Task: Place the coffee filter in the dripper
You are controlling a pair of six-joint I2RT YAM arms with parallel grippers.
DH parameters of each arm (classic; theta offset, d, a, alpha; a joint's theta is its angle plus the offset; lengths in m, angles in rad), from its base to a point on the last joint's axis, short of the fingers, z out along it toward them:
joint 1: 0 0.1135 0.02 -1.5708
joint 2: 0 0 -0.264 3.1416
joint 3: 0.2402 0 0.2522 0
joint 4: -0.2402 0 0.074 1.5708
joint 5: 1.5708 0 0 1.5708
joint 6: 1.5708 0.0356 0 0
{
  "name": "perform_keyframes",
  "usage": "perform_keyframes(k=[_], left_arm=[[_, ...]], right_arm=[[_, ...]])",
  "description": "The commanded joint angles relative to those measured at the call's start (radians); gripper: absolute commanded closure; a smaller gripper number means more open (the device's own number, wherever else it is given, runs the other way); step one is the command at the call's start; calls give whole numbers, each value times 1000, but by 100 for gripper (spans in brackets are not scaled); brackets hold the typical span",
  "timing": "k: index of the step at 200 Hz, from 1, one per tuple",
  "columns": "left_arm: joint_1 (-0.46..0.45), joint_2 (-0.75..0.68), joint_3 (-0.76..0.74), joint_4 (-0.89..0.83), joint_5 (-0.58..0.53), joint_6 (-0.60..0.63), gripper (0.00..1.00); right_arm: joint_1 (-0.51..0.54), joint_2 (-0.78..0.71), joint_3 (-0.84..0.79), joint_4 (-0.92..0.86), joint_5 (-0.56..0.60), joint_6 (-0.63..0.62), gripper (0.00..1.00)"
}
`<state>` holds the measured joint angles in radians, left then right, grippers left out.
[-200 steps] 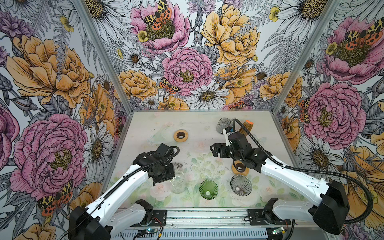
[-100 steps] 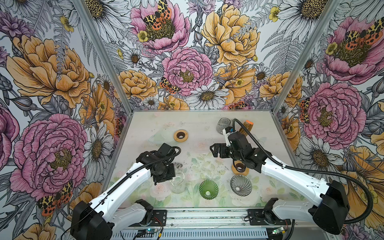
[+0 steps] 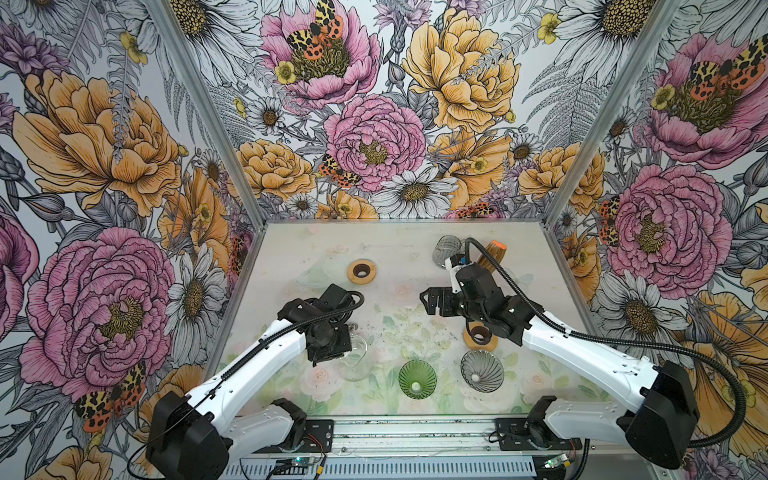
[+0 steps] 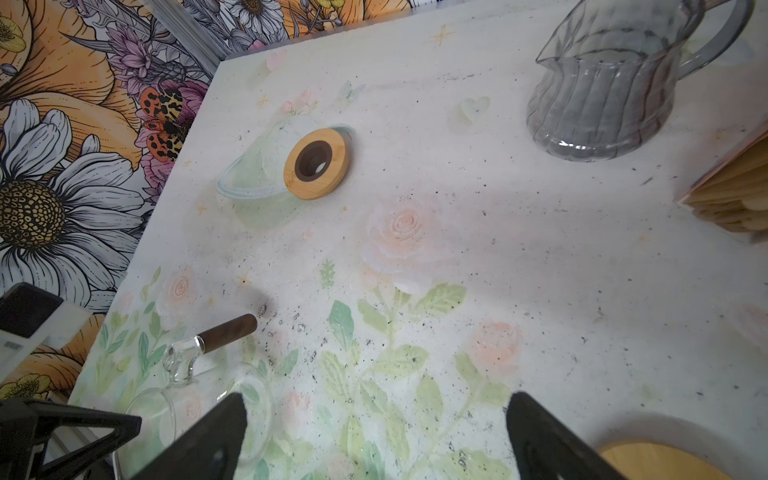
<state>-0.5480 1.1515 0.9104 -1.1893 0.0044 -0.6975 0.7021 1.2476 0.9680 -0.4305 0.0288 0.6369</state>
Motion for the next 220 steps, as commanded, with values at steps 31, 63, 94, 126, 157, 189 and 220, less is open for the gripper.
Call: perform_keyframes(k=[31, 63, 94, 126, 157, 189, 220], left_arm=[[-5, 106, 101, 81, -83, -12, 95], [4, 213, 172, 131, -74, 18, 94], [26, 340, 285, 165, -81, 59, 94], [66, 450, 382, 211, -72, 90, 94], [73, 550, 467, 230, -68, 112, 94], [79, 648, 564, 238, -44, 138, 92], [89, 741, 637, 237, -30, 151, 91]], right_arm=[[7, -28, -1, -33, 9, 2, 0], [7, -27, 5, -46, 20, 2, 1], [7, -34, 6, -65, 56, 27, 1], [4, -35, -1, -69, 83, 30, 2], [4, -24, 12, -79, 83, 30, 3], [4, -15, 18, -80, 94, 30, 3], [4, 1, 27, -85, 94, 42, 3]])
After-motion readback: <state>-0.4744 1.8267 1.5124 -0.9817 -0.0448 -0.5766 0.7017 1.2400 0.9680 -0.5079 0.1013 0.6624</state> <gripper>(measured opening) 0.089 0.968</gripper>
